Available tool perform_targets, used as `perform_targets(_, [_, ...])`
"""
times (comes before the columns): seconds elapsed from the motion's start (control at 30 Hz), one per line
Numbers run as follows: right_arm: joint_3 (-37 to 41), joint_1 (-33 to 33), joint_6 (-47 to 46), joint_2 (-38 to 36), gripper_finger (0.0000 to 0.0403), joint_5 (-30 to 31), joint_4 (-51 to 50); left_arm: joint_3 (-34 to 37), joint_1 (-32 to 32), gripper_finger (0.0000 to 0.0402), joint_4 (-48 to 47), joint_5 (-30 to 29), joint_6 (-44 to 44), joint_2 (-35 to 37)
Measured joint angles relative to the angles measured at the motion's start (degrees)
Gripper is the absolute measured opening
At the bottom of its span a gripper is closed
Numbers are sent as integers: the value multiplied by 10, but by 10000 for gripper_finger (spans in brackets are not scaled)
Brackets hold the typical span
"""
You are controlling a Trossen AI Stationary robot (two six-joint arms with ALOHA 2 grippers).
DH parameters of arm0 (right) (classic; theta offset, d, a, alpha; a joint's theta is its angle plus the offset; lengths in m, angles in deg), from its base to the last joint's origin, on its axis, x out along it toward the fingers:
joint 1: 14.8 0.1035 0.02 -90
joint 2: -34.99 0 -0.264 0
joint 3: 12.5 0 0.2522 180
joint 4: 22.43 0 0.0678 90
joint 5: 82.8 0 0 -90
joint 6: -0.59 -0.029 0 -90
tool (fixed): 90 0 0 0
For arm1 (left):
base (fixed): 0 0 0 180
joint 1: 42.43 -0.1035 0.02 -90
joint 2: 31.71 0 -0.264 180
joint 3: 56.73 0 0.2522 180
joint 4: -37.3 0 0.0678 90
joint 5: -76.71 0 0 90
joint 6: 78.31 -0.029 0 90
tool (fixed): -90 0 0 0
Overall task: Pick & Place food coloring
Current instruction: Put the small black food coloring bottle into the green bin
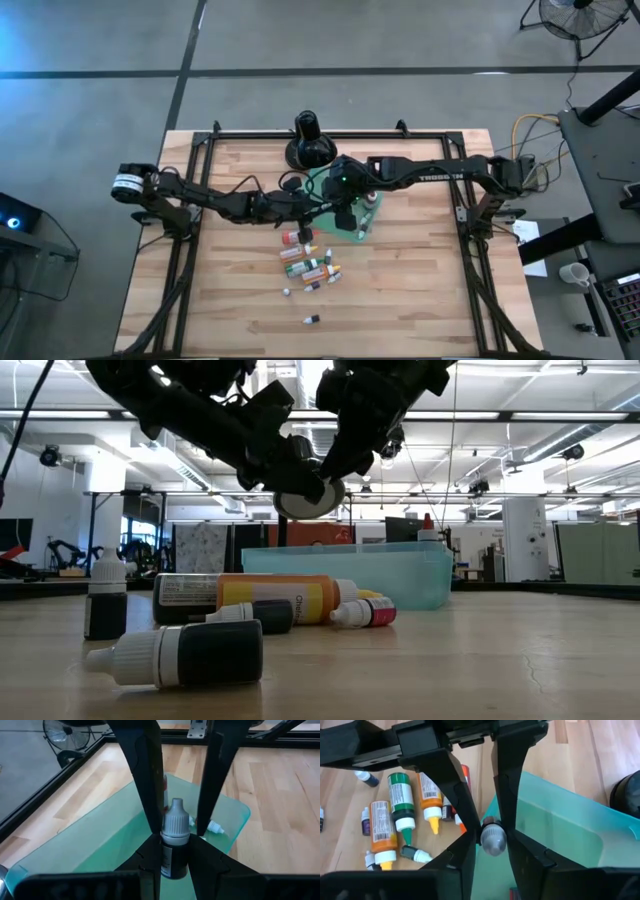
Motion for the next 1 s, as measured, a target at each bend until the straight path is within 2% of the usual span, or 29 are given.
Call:
perform_targets(0.3, [0,-2,-8,0,40,0,-4,0,-1,53,-2,2,3,-1])
perform_targets(0.6, [0,-5,-3,0,42,16,-6,0,-1,55,-7,-2,18,1])
perform_targets(1.0, [-1,-30,5,-1,43,57,-70,0,-1,174,-117,-55,88,30])
